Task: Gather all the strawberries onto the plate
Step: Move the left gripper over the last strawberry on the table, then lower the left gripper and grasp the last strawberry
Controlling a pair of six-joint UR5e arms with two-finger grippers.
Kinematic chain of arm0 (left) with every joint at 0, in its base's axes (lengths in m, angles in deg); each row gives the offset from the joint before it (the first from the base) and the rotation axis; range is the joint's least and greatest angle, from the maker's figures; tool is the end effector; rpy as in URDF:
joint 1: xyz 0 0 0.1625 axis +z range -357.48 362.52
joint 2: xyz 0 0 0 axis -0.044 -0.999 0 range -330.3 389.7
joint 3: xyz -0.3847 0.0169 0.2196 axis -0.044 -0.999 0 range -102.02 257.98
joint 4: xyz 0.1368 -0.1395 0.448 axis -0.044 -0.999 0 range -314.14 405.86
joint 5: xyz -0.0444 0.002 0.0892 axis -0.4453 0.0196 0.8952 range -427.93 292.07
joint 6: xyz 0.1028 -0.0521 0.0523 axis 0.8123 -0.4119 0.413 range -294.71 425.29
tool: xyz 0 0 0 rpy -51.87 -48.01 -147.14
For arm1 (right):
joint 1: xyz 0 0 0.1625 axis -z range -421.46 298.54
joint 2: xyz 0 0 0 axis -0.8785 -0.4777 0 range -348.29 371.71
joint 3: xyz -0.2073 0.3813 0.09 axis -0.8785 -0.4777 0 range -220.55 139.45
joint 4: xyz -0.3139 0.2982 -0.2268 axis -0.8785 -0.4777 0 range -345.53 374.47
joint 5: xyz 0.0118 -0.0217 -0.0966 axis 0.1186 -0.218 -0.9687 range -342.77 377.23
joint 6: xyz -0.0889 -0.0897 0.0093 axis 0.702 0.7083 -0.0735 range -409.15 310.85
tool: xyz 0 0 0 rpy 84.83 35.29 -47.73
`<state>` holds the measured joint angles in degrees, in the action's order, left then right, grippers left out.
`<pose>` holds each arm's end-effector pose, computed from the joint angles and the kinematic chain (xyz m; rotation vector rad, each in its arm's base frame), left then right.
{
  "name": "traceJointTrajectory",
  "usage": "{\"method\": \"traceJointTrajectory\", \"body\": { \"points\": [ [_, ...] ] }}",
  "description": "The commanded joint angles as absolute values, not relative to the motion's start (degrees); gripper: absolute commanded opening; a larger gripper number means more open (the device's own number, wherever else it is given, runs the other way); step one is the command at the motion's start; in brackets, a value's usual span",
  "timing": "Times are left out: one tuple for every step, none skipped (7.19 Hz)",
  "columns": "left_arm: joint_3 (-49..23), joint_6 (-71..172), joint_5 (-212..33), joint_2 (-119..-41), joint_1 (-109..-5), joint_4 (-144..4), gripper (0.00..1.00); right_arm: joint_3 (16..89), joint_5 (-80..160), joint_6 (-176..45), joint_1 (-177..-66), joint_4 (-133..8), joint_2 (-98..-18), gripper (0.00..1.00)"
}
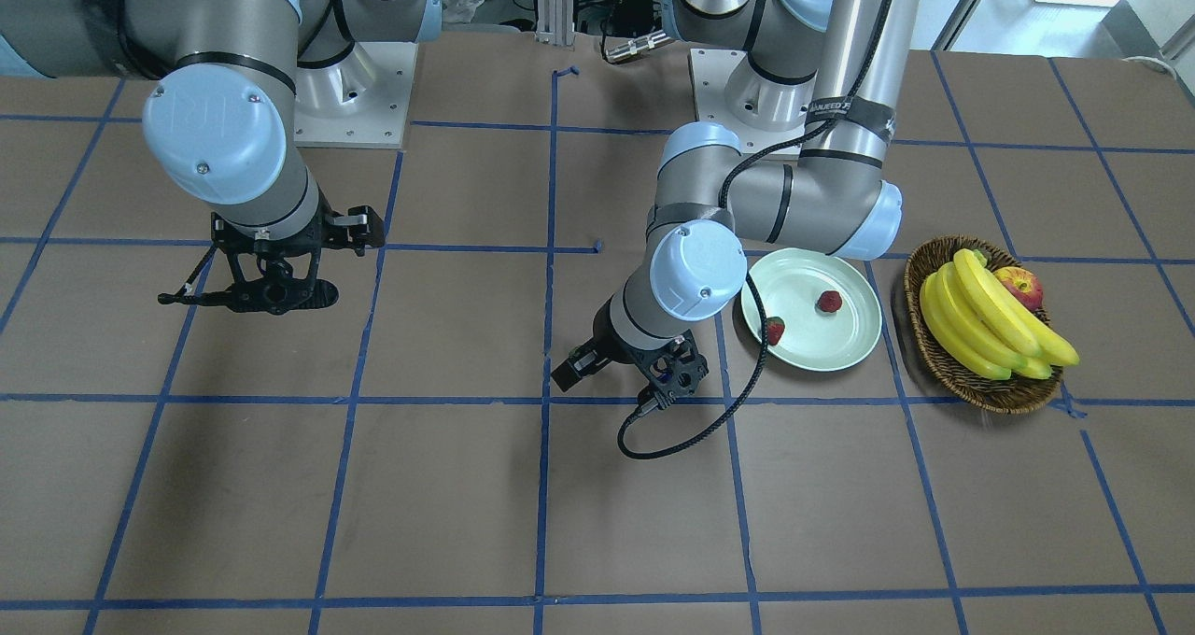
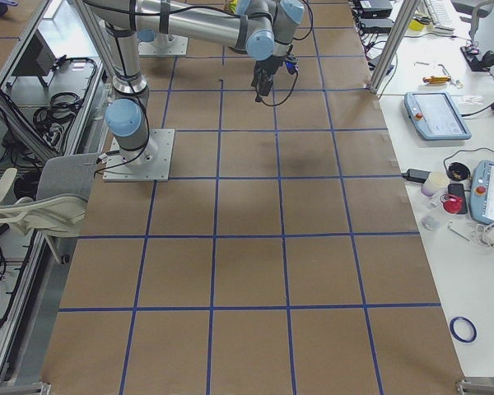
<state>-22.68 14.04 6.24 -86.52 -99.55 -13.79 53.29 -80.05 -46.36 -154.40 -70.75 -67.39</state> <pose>-0.3016 -0.6075 0.1457 1.0094 -2.7666 -0.3576 0.1473 -0.5838 0.3265 0.1809 -2.9667 -0.5112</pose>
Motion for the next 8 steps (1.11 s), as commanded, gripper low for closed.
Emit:
{"method": "traceJointTrajectory", "body": {
  "points": [
    [-22.74,13.61,6.16,-88.51,-100.13,-13.73,0.9,54.1,-80.15,-46.43,-154.37,-70.96,-67.39,1.0],
    [-22.74,13.79,6.25,-89.04,-100.22,-13.65,0.89,54.2,-80.15,-46.34,-154.37,-70.96,-67.39,1.0],
    [-22.74,13.79,6.16,-89.57,-100.4,-13.73,0.86,54.2,-80.33,-46.34,-154.37,-71.05,-67.39,1.0],
    [-22.74,13.79,6.16,-89.83,-100.57,-13.73,0.75,54.2,-80.24,-46.34,-154.37,-71.05,-67.39,1.0],
    [-22.66,13.79,6.16,-89.83,-100.66,-13.65,0.49,54.2,-80.41,-46.34,-154.37,-71.05,-67.39,1.0],
    [-22.57,14.14,6.16,-89.83,-100.66,-13.65,0.06,54.2,-80.33,-46.34,-154.37,-71.05,-67.39,1.0],
    [-22.39,15.27,6.16,-89.66,-100.57,-13.65,0.0,54.2,-80.42,-46.34,-154.37,-71.05,-67.39,1.0],
    [-22.3,16.33,6.33,-89.31,-100.57,-13.65,0.0,54.2,-80.5,-46.34,-154.37,-71.05,-67.39,1.0]
  ]
}}
